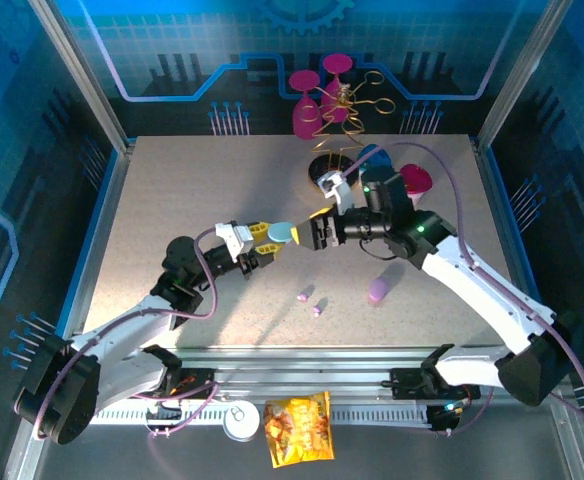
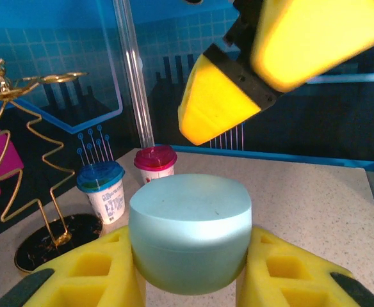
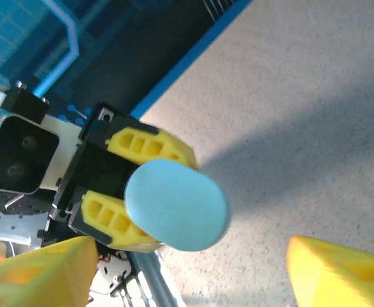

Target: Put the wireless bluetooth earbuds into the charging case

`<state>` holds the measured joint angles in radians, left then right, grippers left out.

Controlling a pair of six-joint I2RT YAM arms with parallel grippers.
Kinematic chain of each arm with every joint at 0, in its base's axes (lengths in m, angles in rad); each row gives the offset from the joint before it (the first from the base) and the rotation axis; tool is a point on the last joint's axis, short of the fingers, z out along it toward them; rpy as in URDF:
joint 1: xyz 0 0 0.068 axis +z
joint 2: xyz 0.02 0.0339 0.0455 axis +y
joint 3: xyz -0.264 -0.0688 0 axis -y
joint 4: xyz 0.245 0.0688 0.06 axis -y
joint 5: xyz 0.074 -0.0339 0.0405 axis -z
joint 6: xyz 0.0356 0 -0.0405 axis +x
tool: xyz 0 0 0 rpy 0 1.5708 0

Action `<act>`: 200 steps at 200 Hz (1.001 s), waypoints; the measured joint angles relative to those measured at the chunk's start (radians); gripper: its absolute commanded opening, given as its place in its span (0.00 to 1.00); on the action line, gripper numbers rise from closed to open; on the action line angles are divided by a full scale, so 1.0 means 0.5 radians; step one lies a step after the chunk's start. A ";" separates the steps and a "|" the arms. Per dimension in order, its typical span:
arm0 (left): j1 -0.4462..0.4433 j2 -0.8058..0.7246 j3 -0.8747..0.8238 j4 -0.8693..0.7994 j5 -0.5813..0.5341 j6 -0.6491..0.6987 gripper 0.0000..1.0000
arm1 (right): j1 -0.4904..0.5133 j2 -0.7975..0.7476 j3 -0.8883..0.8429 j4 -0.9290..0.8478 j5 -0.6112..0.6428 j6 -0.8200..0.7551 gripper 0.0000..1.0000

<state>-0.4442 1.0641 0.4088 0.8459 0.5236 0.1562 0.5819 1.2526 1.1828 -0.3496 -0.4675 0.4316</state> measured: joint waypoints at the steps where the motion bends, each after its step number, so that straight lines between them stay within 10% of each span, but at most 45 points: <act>1: 0.000 0.001 0.000 0.002 0.000 -0.001 0.14 | -0.007 -0.002 -0.007 0.008 -0.004 0.011 0.82; 81: -0.021 0.053 0.087 0.112 0.031 -0.053 0.14 | -0.117 0.140 -0.547 1.215 -0.512 1.163 0.72; 144: -0.036 0.053 0.098 0.124 0.031 -0.054 0.15 | -0.044 0.159 -0.575 1.511 -0.581 1.384 0.29; 183: -0.034 0.061 0.098 0.163 0.021 -0.052 0.16 | -0.056 0.179 -0.575 1.577 -0.603 1.460 0.20; 200: -0.034 0.096 0.117 0.171 0.023 -0.050 0.33 | -0.078 0.179 -0.575 1.569 -0.608 1.458 0.19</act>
<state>-0.4610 1.1122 0.4671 0.9314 0.5350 0.1310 0.5430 1.3418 0.8955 0.4351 -0.7715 1.1606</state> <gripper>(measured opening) 0.335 0.265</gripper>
